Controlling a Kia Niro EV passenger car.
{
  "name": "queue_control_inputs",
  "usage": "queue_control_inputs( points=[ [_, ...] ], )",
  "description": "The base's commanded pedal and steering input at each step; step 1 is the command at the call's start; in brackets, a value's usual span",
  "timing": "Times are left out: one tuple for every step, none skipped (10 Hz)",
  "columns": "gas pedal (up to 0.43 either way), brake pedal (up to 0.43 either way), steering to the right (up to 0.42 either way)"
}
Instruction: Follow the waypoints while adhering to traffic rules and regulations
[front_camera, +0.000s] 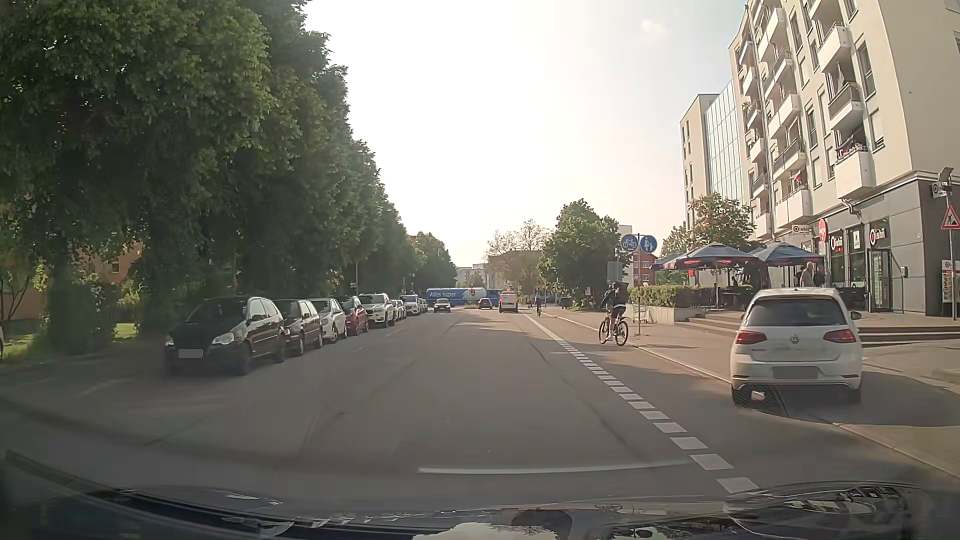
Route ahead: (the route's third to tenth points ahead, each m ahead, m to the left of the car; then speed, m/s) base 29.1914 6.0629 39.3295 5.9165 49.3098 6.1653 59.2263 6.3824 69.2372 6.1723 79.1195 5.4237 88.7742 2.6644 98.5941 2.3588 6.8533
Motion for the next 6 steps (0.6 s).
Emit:
queue_control_inputs(
  points=[
    [0.008,0.0,0.001],
    [0.008,0.0,0.001],
    [0.008,0.0,0.001],
    [0.008,0.0,0.0],
    [0.008,0.0,0.0],
    [0.008,0.0,0.0]
  ],
)
